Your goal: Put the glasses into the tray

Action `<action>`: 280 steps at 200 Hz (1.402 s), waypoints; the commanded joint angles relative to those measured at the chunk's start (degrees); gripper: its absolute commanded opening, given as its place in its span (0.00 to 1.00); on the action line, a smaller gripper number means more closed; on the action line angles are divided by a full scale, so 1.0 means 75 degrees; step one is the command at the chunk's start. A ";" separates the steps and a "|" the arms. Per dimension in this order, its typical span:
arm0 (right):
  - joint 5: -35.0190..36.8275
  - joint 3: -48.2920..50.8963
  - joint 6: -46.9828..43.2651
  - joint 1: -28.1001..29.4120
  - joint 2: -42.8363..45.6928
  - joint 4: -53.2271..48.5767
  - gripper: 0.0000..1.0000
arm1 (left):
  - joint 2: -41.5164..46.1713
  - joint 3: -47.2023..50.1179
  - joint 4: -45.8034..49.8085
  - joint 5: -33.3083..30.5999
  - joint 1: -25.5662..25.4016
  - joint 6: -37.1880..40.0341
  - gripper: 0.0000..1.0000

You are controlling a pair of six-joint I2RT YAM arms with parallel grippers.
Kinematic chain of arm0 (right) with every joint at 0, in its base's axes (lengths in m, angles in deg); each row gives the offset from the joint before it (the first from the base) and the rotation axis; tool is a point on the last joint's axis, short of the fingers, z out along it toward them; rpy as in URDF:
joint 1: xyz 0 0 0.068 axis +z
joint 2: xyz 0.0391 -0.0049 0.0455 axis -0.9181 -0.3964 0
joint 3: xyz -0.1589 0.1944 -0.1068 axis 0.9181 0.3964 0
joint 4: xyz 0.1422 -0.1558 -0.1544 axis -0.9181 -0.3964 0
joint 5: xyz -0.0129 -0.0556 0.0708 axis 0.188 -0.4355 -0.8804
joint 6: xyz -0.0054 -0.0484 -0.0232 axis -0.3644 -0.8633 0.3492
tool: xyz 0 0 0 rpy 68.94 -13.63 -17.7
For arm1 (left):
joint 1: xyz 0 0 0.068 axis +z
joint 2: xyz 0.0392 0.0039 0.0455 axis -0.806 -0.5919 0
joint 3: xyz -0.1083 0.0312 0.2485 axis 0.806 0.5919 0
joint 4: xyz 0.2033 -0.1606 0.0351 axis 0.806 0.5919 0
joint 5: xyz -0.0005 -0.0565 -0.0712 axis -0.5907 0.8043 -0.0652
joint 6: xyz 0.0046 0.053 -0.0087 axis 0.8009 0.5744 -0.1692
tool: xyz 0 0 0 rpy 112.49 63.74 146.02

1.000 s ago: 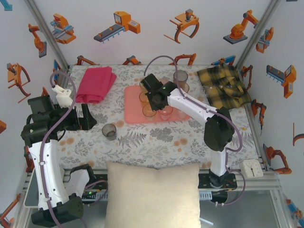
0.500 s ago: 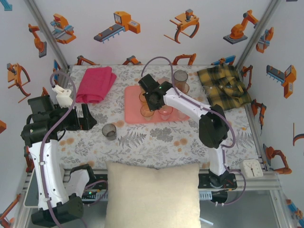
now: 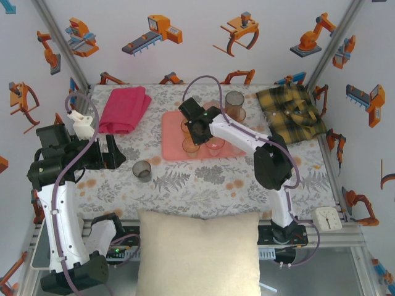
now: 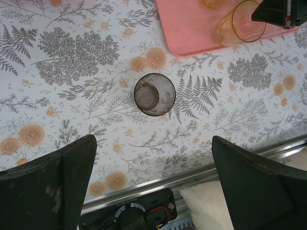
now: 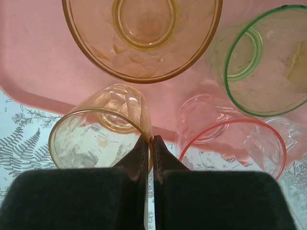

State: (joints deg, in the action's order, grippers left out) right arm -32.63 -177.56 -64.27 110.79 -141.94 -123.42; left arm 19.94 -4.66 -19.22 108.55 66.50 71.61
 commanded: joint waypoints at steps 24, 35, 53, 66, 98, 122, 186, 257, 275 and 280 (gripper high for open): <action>0.0012 -0.0378 -0.0052 -0.0085 -0.0235 0.0081 0.04 | 0.0062 0.0043 0.0010 0.0115 0.0040 0.0006 0.97; 0.0000 -0.0381 -0.0046 -0.0096 -0.0247 0.0085 0.04 | 0.0045 0.0032 0.0007 0.0115 0.0050 0.0009 0.97; -0.0004 -0.0379 -0.0047 -0.0089 -0.0266 0.0073 0.04 | 0.0016 0.0013 -0.0002 0.0126 0.0040 0.0019 0.97; 0.0019 -0.0373 -0.0045 -0.0096 -0.0273 0.0064 0.04 | -0.0005 -0.0003 -0.0005 0.0127 0.0041 0.0003 0.97; 0.0088 -0.0355 -0.0074 -0.0096 -0.0301 0.0053 0.04 | -0.0041 -0.0028 -0.0016 0.0139 0.0049 0.0003 0.97; 0.0101 -0.0355 -0.0068 -0.0096 -0.0334 0.0037 0.05 | -0.0041 -0.0003 -0.0023 0.0174 0.0039 -0.0015 0.97; 0.0067 -0.0355 -0.0054 -0.0096 -0.0419 0.0041 0.05 | -0.0034 -0.0003 -0.0023 0.0162 0.0042 -0.0003 0.97; 0.0126 -0.0343 -0.0049 -0.0096 -0.0330 0.0001 0.14 | -0.0067 -0.0015 -0.0032 0.0174 0.0040 -0.0007 0.97; 0.0137 -0.0375 -0.0044 -0.0096 -0.0308 -0.0011 0.17 | -0.0065 -0.0015 -0.0036 0.0174 0.0043 -0.0014 0.97; 0.0137 -0.0378 -0.0052 -0.0099 -0.0306 -0.0022 0.18 | -0.0055 -0.0015 -0.0036 0.0173 0.0040 -0.0018 0.97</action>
State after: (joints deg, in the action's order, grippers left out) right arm -32.61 -178.55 -64.27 110.33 -144.74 -122.90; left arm 19.42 -4.66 -19.24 108.58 66.50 71.61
